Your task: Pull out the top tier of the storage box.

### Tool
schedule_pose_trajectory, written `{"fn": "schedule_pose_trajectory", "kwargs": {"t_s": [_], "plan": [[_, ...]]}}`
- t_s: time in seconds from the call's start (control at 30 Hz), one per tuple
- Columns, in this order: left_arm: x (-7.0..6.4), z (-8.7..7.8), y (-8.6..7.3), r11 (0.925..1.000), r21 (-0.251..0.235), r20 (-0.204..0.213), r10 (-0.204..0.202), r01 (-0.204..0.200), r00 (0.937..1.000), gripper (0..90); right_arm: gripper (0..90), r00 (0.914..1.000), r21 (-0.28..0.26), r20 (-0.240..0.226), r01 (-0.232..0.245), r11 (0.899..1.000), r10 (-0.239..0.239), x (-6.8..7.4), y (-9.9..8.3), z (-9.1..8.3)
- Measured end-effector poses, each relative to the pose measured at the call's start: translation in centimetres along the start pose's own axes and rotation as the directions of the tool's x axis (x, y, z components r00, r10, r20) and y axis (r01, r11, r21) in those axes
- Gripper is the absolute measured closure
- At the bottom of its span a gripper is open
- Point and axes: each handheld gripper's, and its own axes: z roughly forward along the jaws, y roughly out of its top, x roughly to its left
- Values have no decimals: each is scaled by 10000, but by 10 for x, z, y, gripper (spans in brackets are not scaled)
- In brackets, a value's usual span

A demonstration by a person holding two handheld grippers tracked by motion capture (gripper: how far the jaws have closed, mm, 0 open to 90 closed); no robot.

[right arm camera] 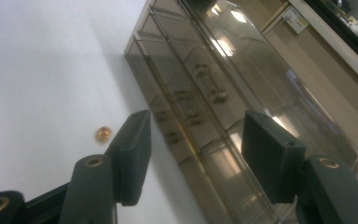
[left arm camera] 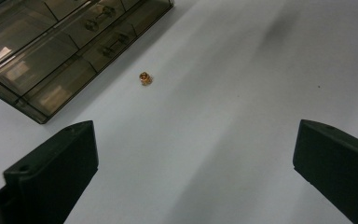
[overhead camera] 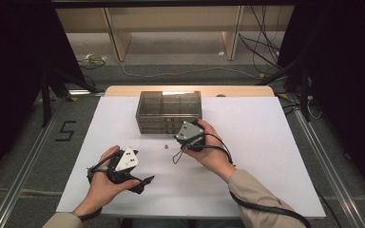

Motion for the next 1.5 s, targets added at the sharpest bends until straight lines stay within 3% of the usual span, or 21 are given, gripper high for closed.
{"fn": "schedule_pose_trajectory", "kwargs": {"t_s": [0.2, 0.5, 0.7, 0.97, 1.13, 1.3, 1.33, 1.43, 1.47, 1.5], "plan": [[0, 0, -1, 10000, -42, 29, -5, 5, 10000, 0, 461, 9989, 378, 258, 384, 9985, -394, -3, 6, 21], [0, 0, 0, 10000, -62, 35, -14, 14, 10000, 0, 482, 9976, 624, 316, 595, 9963, -615, 0, 7, 37], [0, 0, -1, 10000, -91, 66, -20, 21, 10000, 0, 511, 9925, 849, 499, 1067, 9907, -1111, 4, 13, 44], [-1, 0, -1, 10000, -89, 100, -20, 21, 9999, 0, 521, 9871, 888, 740, 1353, 9868, -1420, 9, 18, 46], [-1, 1, 0, 10000, -70, 133, 5, -4, 9999, 0, 532, 9756, 1062, 960, 1873, 9766, -1975, 12, 20, 47], [-1, 1, -1, 10000, -48, 146, 22, -22, 9999, 0, 554, 9447, 1346, 1298, 2842, 9493, -3012, 17, 24, 50], [-1, 1, -1, 10000, -48, 146, 22, -22, 9999, 0, 554, 9447, 1346, 1298, 2842, 9493, -3012, 17, 24, 50], [-1, 1, 0, 10000, -55, 154, 24, -23, 9999, 0, 585, 9228, 1553, 1518, 3315, 9306, -3540, 21, 26, 51], [-1, 1, 0, 10000, -55, 154, 24, -23, 9999, 0, 585, 9228, 1553, 1518, 3315, 9306, -3540, 21, 26, 51], [-1, 1, 0, 10000, -53, 155, 34, -33, 9999, 0, 609, 9122, 1724, 1630, 3488, 9212, -3759, 23, 27, 52]]}}
